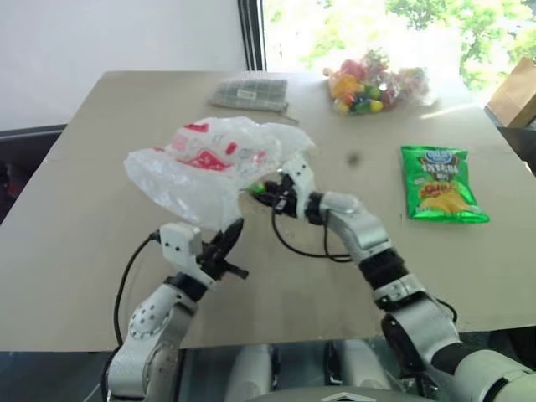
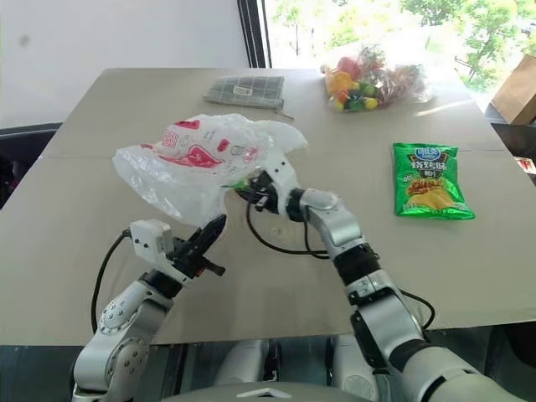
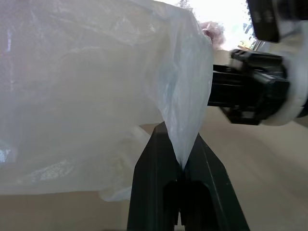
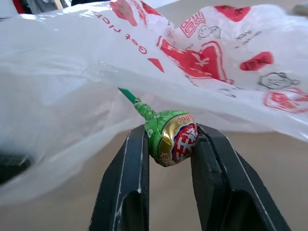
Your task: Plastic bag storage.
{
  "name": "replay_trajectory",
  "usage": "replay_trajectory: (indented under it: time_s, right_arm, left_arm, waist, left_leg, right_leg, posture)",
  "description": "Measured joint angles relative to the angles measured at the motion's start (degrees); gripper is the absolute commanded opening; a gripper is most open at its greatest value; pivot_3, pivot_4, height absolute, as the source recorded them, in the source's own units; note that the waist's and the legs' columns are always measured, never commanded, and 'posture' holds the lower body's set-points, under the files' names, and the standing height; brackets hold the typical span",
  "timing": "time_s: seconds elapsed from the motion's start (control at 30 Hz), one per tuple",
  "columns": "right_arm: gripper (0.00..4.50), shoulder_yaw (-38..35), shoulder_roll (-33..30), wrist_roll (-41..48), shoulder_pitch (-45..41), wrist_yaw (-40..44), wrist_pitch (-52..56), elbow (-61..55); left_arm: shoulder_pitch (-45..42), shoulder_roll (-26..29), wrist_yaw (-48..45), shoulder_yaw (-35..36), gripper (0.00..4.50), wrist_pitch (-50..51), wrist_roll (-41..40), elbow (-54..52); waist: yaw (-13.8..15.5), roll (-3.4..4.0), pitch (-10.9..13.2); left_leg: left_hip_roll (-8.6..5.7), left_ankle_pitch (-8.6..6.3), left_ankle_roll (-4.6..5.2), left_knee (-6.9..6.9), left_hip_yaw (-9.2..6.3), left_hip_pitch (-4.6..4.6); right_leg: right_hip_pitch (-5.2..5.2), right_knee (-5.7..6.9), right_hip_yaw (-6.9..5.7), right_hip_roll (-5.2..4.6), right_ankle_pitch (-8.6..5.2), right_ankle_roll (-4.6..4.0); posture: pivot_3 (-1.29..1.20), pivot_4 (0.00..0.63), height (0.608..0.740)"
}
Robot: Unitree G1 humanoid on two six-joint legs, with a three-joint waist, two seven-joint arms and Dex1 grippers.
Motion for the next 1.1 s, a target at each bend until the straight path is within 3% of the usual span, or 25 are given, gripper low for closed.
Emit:
replay_trajectory:
  time_s: [0.13, 0.33, 0.67, 0.73, 0.93, 0.97, 1.1]
  right_arm:
    - [0.7, -1.79, 2.85, 0.23, -5.44, -2.82, -3.13, 9.4]
    - [0.7, -12.7, 3.32, 4.23, -12.3, -14.19, -12.28, 21.26]
    - [0.7, -16.51, 1.59, 1.45, -14.8, -25.48, -23.6, 19.63]
    - [1.73, -14.45, 0.29, -0.11, -14.67, -23.85, -21.6, 18.09]
    - [4.22, -12.39, -0.98, -2.31, -12.58, -22.5, -15.63, 17.38]
    - [4.44, -12.4, -1.31, -2.46, -12.56, -22.54, -15.29, 17.3]
    - [4.44, -12.36, -1.97, -2.6, -10.66, -22.46, -14.46, 15.73]
  left_arm:
    - [3.58, 0.86, -2.46, -2.26, 0.0, -0.35, -0.18, -1.63]
    - [4.76, 1.19, -3.66, -4.94, 0.0, -1.65, 0.59, -2.02]
    - [1.36, 0.69, -4.24, -3.4, 0.0, -2.47, -3.0, -1.89]
    - [-0.44, 0.26, -3.82, -2.77, 0.0, -1.79, -4.77, -1.88]
    - [-6.75, -1.37, -0.16, -0.77, 0.0, 3.41, -13.02, -1.76]
    - [-7.42, -1.34, 0.41, 0.01, 0.0, 4.09, -14.19, -1.69]
    - [-8.48, -1.08, 1.54, 2.32, 0.0, 5.77, -16.7, 0.05]
  waist:
    - [0.0, 0.07, 0.04]
    - [-0.44, 0.19, 0.12]
    - [-1.32, 0.21, 0.13]
    - [-1.32, 0.2, 0.12]
    - [-1.3, 0.2, 0.12]
    - [-1.31, 0.2, 0.12]
    - [-1.35, 0.2, 0.11]
  left_leg:
    - [-0.01, 0.0, -0.01, -0.01, -0.04, 0.0]
    - [0.01, 0.04, -0.07, -0.02, -0.03, -0.12]
    - [0.02, 0.07, -0.11, 0.0, 0.0, -0.63]
    - [0.02, 0.08, -0.11, 0.01, 0.0, -0.62]
    - [0.03, 0.08, -0.12, 0.02, 0.0, -0.62]
    - [0.03, 0.08, -0.12, 0.02, 0.0, -0.62]
    - [0.03, 0.09, -0.13, 0.02, 0.0, -0.62]
  right_leg:
    - [-0.01, 0.0, -0.06, -0.02, 0.0, -0.01]
    - [-0.15, 0.06, -0.04, 0.0, 0.0, -0.01]
    - [-0.59, 0.09, -0.05, 0.04, 0.01, 0.01]
    - [-0.58, 0.09, -0.04, 0.06, 0.01, 0.01]
    - [-0.58, 0.11, -0.04, 0.11, 0.01, 0.02]
    - [-0.58, 0.1, -0.04, 0.21, 0.01, 0.02]
    - [-0.58, 0.1, -0.02, 0.31, 0.01, 0.02]
  posture:
    - [0.0, 0.15, 0.74]
    - [0.0, 0.15, 0.74]
    - [0.0, 0.15, 0.74]
    - [0.0, 0.15, 0.74]
    - [0.0, 0.15, 0.74]
    - [0.0, 0.15, 0.74]
    - [0.0, 0.15, 0.74]
